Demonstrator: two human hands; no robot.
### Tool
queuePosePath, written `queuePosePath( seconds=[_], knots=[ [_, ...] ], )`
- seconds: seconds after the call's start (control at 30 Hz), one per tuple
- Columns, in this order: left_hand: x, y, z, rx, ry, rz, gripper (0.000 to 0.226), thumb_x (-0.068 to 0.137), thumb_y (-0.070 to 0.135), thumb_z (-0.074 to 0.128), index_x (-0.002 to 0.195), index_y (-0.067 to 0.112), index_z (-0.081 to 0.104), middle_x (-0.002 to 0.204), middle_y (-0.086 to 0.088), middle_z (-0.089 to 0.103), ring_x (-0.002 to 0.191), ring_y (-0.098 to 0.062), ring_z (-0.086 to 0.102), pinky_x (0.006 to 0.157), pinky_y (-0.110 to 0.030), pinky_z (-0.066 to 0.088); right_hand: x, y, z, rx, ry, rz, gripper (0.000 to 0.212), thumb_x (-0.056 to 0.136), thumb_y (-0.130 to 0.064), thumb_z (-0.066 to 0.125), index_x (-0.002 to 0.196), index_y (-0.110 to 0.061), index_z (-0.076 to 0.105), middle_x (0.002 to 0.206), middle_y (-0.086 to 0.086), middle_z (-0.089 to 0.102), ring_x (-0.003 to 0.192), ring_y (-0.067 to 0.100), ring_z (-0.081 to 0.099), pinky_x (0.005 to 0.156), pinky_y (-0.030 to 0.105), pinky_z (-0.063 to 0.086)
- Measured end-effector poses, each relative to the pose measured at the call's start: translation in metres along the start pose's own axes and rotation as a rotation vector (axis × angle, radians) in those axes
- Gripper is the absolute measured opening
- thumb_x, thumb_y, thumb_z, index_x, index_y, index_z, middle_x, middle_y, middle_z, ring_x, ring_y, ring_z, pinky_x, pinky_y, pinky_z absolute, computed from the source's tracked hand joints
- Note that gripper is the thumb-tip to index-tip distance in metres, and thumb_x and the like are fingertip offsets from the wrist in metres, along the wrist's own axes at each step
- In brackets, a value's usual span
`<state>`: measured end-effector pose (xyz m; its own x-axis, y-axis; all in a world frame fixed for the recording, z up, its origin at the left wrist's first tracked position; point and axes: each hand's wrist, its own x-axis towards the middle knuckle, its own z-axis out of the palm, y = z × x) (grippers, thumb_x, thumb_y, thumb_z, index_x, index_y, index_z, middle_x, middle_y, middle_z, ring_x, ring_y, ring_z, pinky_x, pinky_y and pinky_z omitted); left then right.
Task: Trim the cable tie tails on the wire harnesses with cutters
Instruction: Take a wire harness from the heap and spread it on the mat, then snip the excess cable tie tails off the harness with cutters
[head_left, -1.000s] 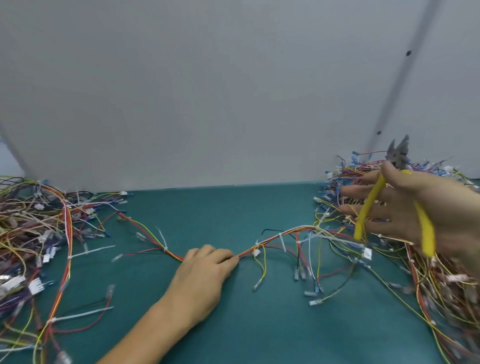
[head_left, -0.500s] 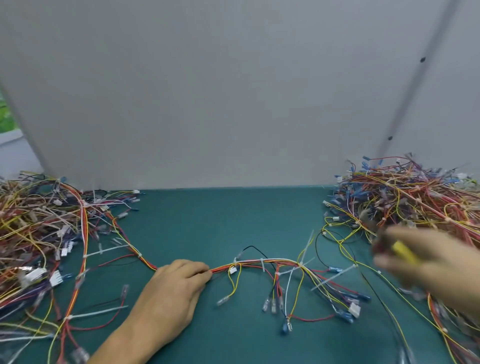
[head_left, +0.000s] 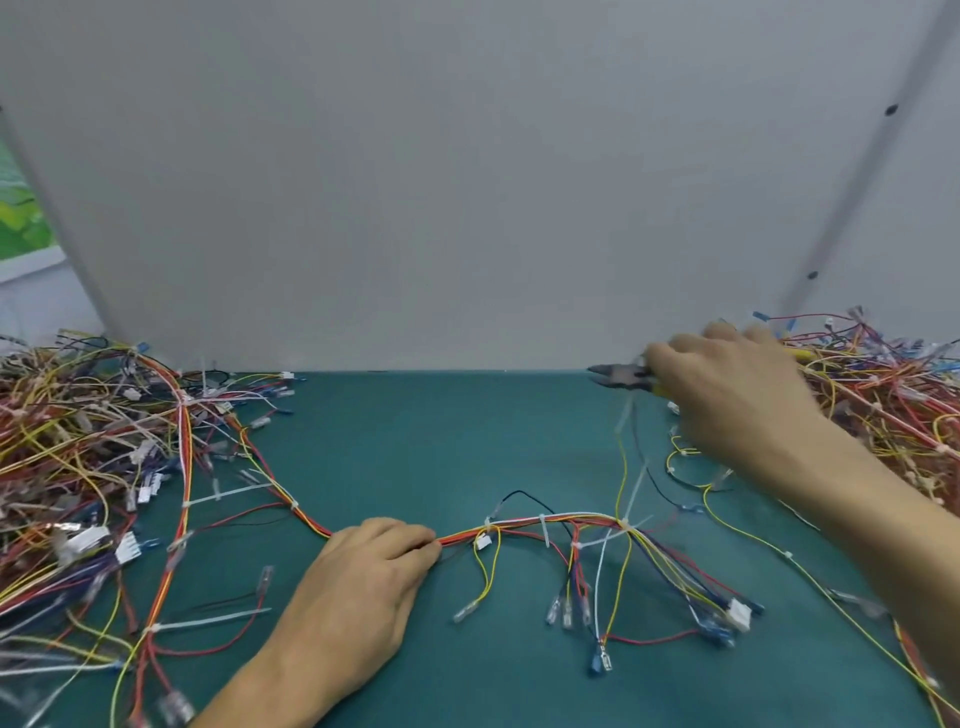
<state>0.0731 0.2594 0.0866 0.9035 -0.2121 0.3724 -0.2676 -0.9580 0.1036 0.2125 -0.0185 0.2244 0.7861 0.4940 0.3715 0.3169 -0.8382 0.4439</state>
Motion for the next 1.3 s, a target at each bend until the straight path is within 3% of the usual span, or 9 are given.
queuePosePath(
  seconds=[0.1,0.23,0.47,0.63,0.77,0.97,1.07,1.17,1.3],
  knots=[
    [0.000,0.000,0.000,-0.002,0.002,0.007,0.035,0.083,0.029,0.041,0.097,0.027,0.074,0.101,0.020,0.067,0.089,-0.008,0.065,0.075,-0.024,0.053,0.045,-0.028,0.012,0.493,-0.415,0.062,0.017,0.083,-0.009,0.056,0.098,-0.015,0.058,0.096,0.009,0.062,0.084,0.028,0.059,0.065,0.031,0.040],
    [-0.001,-0.001,0.000,0.003,-0.012,0.013,0.035,0.083,0.031,0.042,0.097,0.028,0.074,0.101,0.021,0.067,0.090,-0.008,0.065,0.074,-0.020,0.051,0.074,-0.054,0.013,1.430,-0.932,0.527,0.021,0.094,-0.021,0.059,0.110,-0.008,0.054,0.102,0.012,0.055,0.079,0.024,0.061,0.064,0.032,0.044],
    [-0.001,-0.002,0.002,-0.001,0.008,0.039,0.035,0.084,0.031,0.042,0.098,0.029,0.074,0.103,0.021,0.066,0.091,-0.007,0.064,0.074,-0.020,0.049,0.068,-0.005,0.001,2.098,-0.671,0.723,0.017,0.097,-0.027,0.051,0.090,-0.011,0.054,0.120,0.015,0.055,0.101,0.035,0.064,0.076,0.056,0.049],
    [-0.001,-0.001,0.002,0.007,0.006,0.045,0.036,0.084,0.030,0.041,0.099,0.028,0.074,0.103,0.021,0.067,0.091,-0.008,0.064,0.078,-0.021,0.048,0.035,0.004,0.017,1.881,-0.730,0.771,0.011,0.099,-0.018,0.049,0.093,-0.010,0.053,0.118,0.014,0.060,0.087,0.029,0.068,0.067,0.045,0.050],
    [0.000,0.005,0.000,-0.038,0.026,0.124,0.039,0.077,0.019,0.041,0.094,0.028,0.076,0.099,0.021,0.068,0.092,-0.005,0.062,0.080,-0.019,0.041,-0.016,0.009,0.030,1.244,-0.614,0.483,0.012,0.092,-0.018,0.063,0.085,-0.012,0.055,0.074,0.002,0.072,0.058,0.015,0.062,0.051,0.027,0.044],
    [-0.001,0.021,-0.007,-0.239,-0.080,0.242,0.042,0.066,0.004,0.071,0.099,0.029,0.074,0.107,0.025,0.066,0.106,-0.002,0.061,0.094,-0.022,0.047,-0.088,-0.003,0.037,0.777,-0.791,0.224,0.021,0.076,-0.036,0.075,0.079,-0.025,0.058,0.076,-0.004,0.066,0.068,0.004,0.057,0.067,0.023,0.044],
    [-0.001,0.013,-0.021,-0.462,-0.047,-0.066,0.033,0.080,0.042,0.060,0.111,0.033,0.067,0.123,0.028,0.053,0.122,0.011,0.042,0.107,-0.013,0.027,-0.096,0.000,0.039,0.766,-0.704,0.217,0.022,0.075,-0.035,0.076,0.081,-0.030,0.055,0.080,-0.007,0.063,0.075,0.002,0.057,0.067,0.019,0.044],
    [0.016,-0.009,-0.033,-0.364,0.185,-0.432,0.022,0.088,0.048,0.055,0.093,0.029,0.065,0.096,0.012,0.056,0.097,-0.005,0.056,0.088,-0.025,0.041,-0.103,0.007,0.040,0.675,-0.595,0.225,0.027,0.076,-0.041,0.074,0.082,-0.031,0.050,0.081,-0.007,0.062,0.076,0.003,0.055,0.064,0.019,0.041],
    [0.039,-0.033,-0.032,0.012,-0.194,-0.830,0.047,0.088,0.062,0.046,0.100,0.018,0.053,0.101,-0.006,0.060,0.102,-0.030,0.059,0.081,-0.038,0.047,-0.114,0.001,0.047,0.559,-0.613,0.172,0.021,0.077,-0.045,0.063,0.081,-0.031,0.047,0.081,-0.008,0.059,0.079,0.010,0.056,0.071,0.029,0.049]
  ],
)
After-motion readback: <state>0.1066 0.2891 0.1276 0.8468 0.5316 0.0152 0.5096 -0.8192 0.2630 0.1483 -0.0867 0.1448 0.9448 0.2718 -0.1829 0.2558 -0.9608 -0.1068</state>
